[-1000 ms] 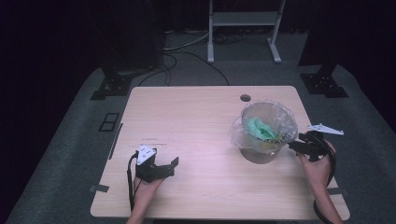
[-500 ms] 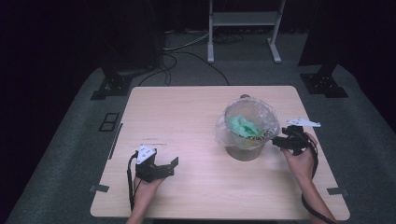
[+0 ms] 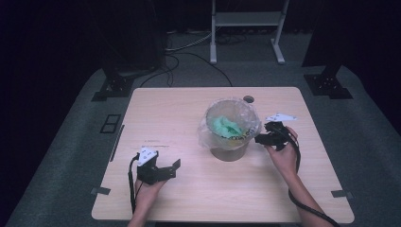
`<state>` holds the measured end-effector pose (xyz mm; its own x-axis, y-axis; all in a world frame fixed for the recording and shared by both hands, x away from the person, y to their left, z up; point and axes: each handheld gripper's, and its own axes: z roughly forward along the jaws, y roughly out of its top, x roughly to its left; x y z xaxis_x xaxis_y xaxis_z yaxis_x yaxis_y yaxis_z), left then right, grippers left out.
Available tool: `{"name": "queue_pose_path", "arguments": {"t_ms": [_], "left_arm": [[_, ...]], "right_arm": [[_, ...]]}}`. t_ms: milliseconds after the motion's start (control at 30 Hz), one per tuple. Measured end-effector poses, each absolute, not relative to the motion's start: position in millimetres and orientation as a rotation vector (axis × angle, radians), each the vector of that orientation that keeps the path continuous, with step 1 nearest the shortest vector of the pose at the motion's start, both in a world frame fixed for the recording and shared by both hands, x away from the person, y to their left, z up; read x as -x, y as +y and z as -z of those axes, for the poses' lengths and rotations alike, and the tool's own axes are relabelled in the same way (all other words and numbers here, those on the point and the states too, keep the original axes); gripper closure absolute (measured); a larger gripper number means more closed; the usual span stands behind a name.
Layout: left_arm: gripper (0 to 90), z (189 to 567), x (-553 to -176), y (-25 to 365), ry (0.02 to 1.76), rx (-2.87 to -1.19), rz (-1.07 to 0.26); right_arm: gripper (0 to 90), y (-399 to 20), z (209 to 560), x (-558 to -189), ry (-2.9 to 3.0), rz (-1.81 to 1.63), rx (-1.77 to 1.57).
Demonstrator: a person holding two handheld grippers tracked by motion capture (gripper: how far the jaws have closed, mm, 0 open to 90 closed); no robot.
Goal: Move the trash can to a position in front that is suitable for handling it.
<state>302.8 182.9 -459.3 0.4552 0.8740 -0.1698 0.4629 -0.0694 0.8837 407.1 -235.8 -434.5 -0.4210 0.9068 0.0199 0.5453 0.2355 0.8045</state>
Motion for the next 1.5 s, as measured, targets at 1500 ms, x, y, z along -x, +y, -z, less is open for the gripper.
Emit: {"name": "queue_pose_path", "arguments": {"t_ms": [1500], "left_arm": [[1.3, 454, -300, 181, 1.069, -1.723, -0.476]], "right_arm": [[29.1, -166, 436, -390, 2.248, -1.209, -1.259]]}}
